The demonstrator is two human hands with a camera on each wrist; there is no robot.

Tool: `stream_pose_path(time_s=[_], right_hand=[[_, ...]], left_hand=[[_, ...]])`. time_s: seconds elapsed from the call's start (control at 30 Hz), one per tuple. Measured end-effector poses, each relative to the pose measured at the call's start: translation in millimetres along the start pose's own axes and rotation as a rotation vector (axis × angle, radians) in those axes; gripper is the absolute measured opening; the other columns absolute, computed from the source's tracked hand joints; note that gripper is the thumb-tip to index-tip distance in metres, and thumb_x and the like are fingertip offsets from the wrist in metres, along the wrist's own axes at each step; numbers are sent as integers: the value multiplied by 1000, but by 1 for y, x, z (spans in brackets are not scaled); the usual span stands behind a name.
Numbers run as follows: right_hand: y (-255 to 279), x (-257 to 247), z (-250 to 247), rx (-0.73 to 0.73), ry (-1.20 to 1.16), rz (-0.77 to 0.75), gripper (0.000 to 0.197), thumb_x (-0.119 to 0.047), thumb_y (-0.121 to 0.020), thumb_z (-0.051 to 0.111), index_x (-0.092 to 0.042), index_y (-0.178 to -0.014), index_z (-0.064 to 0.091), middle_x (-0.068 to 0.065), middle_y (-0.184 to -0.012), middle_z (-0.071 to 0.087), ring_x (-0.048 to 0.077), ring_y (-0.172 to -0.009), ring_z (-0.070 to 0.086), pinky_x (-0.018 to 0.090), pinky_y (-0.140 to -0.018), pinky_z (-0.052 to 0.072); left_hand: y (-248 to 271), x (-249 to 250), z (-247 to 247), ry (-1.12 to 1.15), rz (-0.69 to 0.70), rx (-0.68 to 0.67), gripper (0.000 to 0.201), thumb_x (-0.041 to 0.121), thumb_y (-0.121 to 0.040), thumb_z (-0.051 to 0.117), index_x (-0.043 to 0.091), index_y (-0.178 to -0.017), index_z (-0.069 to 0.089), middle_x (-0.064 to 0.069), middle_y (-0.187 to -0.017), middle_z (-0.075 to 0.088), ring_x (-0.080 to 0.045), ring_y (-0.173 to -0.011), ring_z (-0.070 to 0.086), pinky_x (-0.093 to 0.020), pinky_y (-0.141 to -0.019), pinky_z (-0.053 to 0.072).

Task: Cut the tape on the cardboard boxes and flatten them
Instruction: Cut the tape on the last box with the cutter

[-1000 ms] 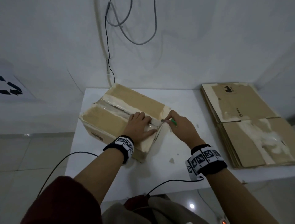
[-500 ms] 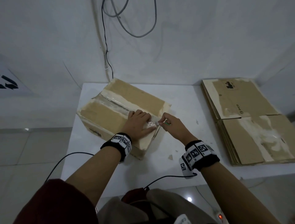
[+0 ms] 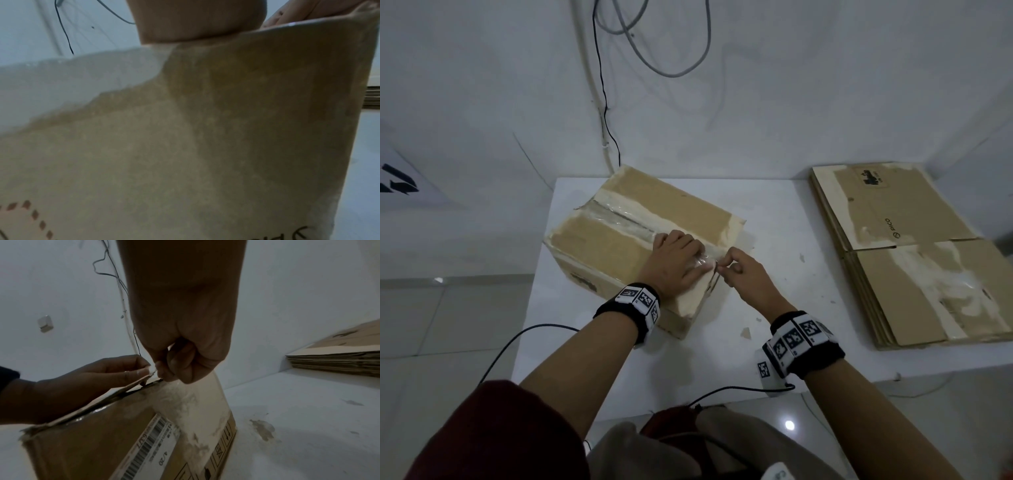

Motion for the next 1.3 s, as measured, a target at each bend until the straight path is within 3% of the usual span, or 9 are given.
stream_pose_path(time_s=[0.17,0.27,0.4,0.5,0.67,0.77,0.93,1.1,1.3], right_hand=[[11,8,-7,-17,-121,15,17,-8,-93,62,-9,-79,52,-5,-56,46,2,-45,39,9,-41,28],[17,23,-17,166,-153,27,13,-12,-94,60,-3,-86,56,-4,-63,52,-1,-43,41,9,-44,30],[20,33,-18,309,-169,-40,10,-22,-98,56,-15,-92,58,0,-67,54,1,-51,43,14,-51,34],[24,34,-10,267,-106,-140,9,-24,-100,53,-25,-95,60,-1,-72,57,5,-59,47,13,-55,35],[29,37,-4,151,5,-268,8,-18,-95,63,-24,-97,60,-14,-71,57,2,-64,53,11,-62,41],[28,36,-7,90,105,-348,6,-17,-94,63,-21,-92,59,-22,-80,60,4,-81,59,11,-72,45],[23,31,-8,67,213,-481,16,-13,-94,62,-19,-82,53,-13,-80,60,3,-80,58,8,-69,41],[18,45,-5,130,357,-484,16,-20,-96,58,-19,-82,49,-5,-81,59,14,-77,58,36,-69,52],[12,37,0,152,352,-493,14,-20,-97,56,-23,-85,49,-4,-81,56,14,-76,53,40,-66,50]], left_hand=[[0,1,-1,38,-76,-100,54,69,-82,39,18,-85,57,5,-87,57,-18,-93,47,-36,-82,27],[-1,13,-7,42,-221,-189,61,77,-71,37,19,-81,53,6,-83,54,-13,-92,41,-35,-84,23],[2,37,-13,131,-414,-144,40,48,-71,62,17,-92,48,2,-82,58,-19,-94,48,-36,-87,25],[2,46,-14,217,-521,-148,55,33,-71,72,17,-113,41,-1,-89,62,-22,-100,50,-36,-89,29],[6,37,-8,541,-771,37,52,46,-67,81,27,-102,48,12,-82,66,-9,-85,63,-40,-97,41],[13,44,-1,685,-868,187,39,30,-70,84,29,-90,50,11,-76,67,-9,-75,65,-44,-90,50],[15,54,6,760,-943,332,41,17,-66,86,24,-87,52,4,-72,70,-15,-72,67,-39,-83,55],[16,51,9,801,-927,351,39,11,-68,84,15,-89,52,-1,-73,71,-18,-74,68,-35,-80,56],[19,51,12,818,-902,404,36,2,-71,80,13,-87,49,-6,-74,69,-16,-74,69,-23,-72,55]])
Point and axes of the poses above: each hand's wrist, its own y-axis away from the middle knuckle, its own z-axis out of the palm, x = y × z, the point moved 1 cm from there along -y, towards the middle knuckle
